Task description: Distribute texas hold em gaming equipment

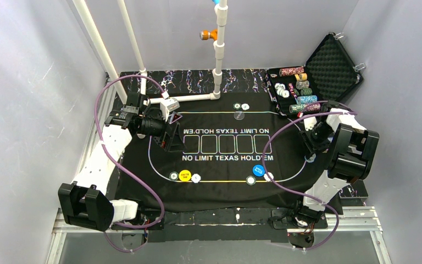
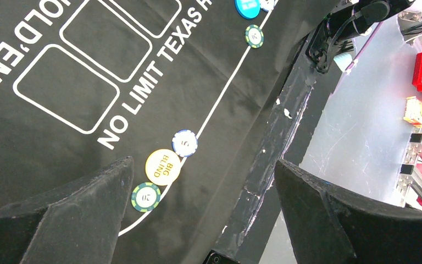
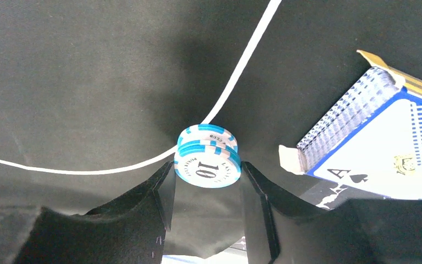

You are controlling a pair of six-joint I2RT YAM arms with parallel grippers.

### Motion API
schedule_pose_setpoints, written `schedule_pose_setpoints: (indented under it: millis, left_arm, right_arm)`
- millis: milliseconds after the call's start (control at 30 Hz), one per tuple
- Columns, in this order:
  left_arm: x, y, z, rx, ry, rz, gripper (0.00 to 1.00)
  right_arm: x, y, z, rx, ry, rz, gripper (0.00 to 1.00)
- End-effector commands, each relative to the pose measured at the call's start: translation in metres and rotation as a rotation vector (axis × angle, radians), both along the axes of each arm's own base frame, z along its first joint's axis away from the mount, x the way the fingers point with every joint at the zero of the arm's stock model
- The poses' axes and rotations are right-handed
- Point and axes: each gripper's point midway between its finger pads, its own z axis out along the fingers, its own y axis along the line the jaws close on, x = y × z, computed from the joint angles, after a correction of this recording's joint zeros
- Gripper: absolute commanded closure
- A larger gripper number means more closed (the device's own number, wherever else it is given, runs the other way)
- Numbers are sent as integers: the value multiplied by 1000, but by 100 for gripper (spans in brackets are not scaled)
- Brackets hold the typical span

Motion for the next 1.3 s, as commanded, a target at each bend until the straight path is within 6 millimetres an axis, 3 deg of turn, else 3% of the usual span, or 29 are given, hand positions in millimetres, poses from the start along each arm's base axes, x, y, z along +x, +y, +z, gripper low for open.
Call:
schedule_pose_setpoints:
  millis: [0,333,467,700,1267]
  left_arm:
    - [-5,-3,5,-23,-1,-18,1]
    - [-6,-3,5,-24,1,-19,1]
    - [-6,-3,5,-23,3,-18,0]
    - [-6,-3,5,-22,2,-17,1]
    - [-6,-3,4,-22,4,-18,1]
  right_arm:
    - [8,0,24,3,-54,12,53]
    - [6,1,23,11,-41,16,53]
    - [5,1,20,9,-39,17,46]
    - [8,1,18,13,-45,14,53]
    - [10,5,3,34,-25,-3,47]
